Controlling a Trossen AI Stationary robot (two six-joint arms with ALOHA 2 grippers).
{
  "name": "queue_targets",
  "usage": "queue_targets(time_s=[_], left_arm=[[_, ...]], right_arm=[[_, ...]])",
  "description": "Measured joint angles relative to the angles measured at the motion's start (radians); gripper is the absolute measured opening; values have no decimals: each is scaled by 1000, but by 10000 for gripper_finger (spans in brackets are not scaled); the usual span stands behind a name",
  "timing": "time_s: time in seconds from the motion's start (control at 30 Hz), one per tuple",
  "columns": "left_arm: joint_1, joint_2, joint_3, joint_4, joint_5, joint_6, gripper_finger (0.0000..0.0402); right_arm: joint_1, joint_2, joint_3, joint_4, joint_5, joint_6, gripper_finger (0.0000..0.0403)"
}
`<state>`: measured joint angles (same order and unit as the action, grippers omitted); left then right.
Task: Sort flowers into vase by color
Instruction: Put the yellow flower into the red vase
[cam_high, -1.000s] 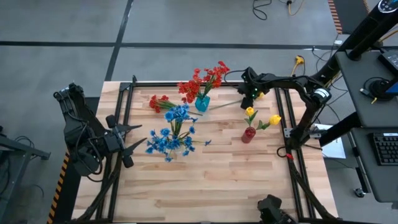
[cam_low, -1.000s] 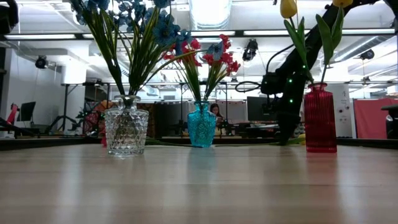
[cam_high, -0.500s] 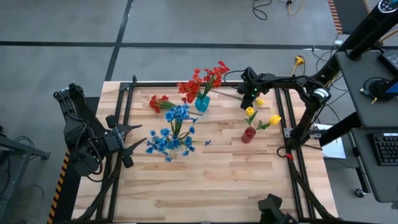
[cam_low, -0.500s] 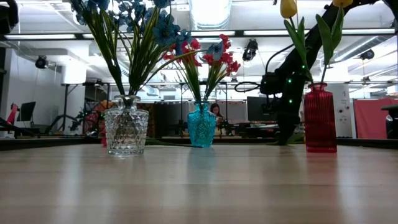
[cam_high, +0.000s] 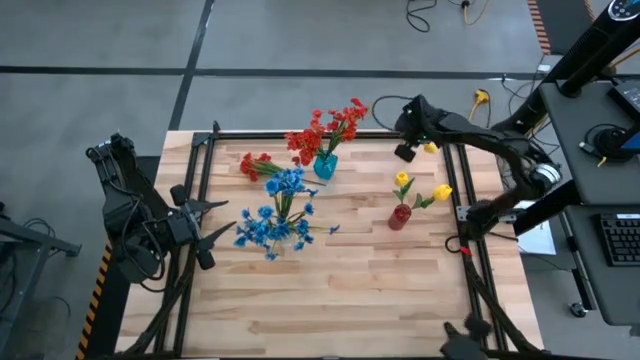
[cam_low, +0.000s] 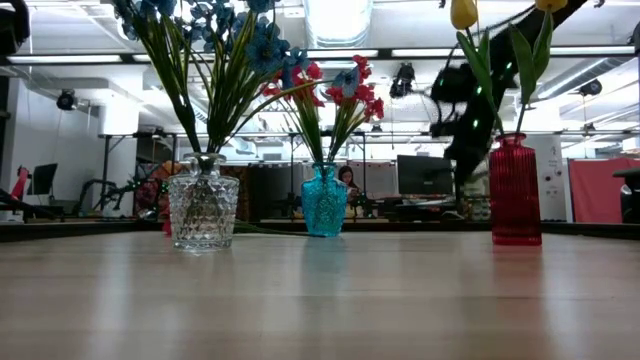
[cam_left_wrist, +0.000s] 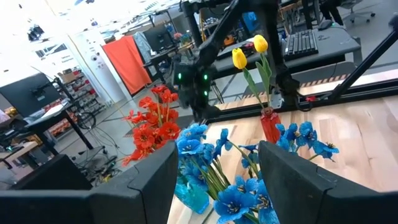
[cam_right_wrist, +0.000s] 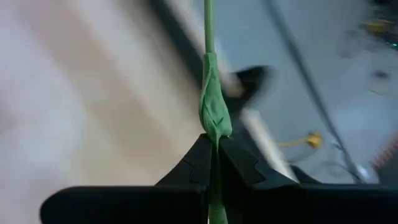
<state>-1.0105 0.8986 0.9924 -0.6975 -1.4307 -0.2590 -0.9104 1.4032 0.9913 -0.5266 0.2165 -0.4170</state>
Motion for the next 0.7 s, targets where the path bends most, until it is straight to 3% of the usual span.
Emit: queue_targets(time_s=[0.1,0.27,0.5,0.7], left_arm=[[0,0,0,1,5,-12,205],[0,1,30,15,-1,65,205],[27,34,134,44,40,204,205],[145,83,129,121,238,270,205]], right_arm=[[0,-101,0,0,80,67,13],[7,-285,1,6,98,154,13],[88,-443,127,-4,-10,234,12],[211,-442,358,-86,-26,241,12]])
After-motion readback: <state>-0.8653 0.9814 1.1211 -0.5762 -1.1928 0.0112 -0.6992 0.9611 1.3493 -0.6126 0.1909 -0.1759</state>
